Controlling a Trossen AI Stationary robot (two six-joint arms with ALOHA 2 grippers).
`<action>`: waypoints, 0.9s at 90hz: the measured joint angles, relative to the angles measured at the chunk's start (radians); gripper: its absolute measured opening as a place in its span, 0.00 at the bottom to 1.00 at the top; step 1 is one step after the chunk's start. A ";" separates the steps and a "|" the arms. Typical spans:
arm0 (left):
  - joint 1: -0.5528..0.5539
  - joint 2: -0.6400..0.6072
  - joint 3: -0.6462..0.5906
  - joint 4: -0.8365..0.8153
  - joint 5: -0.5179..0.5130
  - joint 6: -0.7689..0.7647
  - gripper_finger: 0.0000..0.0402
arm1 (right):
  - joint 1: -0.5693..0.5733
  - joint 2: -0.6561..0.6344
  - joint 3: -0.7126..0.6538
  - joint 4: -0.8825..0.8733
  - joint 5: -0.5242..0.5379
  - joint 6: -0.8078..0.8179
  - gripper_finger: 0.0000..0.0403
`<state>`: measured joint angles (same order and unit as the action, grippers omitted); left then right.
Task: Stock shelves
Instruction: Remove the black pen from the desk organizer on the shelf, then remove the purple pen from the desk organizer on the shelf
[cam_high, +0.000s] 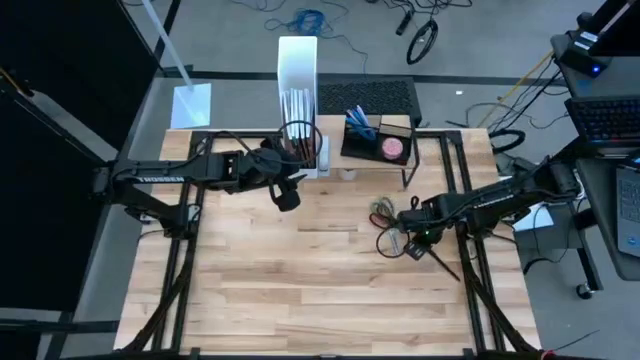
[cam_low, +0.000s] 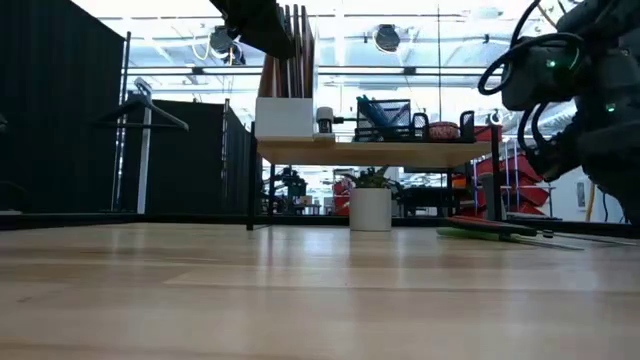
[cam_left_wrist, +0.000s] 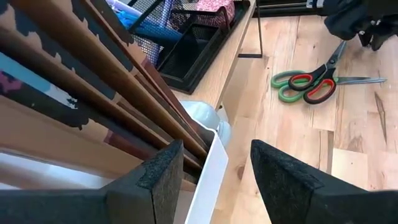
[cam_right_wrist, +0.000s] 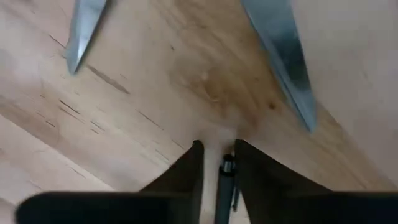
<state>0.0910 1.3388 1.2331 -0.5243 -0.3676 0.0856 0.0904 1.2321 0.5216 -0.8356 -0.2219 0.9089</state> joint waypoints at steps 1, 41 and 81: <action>0.000 0.000 0.000 0.000 0.000 0.000 0.44 | 0.000 -0.001 0.003 -0.005 -0.005 -0.002 0.25; 0.000 0.000 0.000 0.000 0.000 0.000 0.44 | -0.026 -0.146 0.409 0.032 0.463 -0.428 0.41; 0.000 0.000 0.000 0.000 0.000 0.000 0.44 | -0.276 -0.145 0.551 0.600 0.744 -1.126 0.38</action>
<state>0.0910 1.3388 1.2331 -0.5247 -0.3676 0.0856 -0.1851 1.0866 1.0727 -0.2353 0.5224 -0.2172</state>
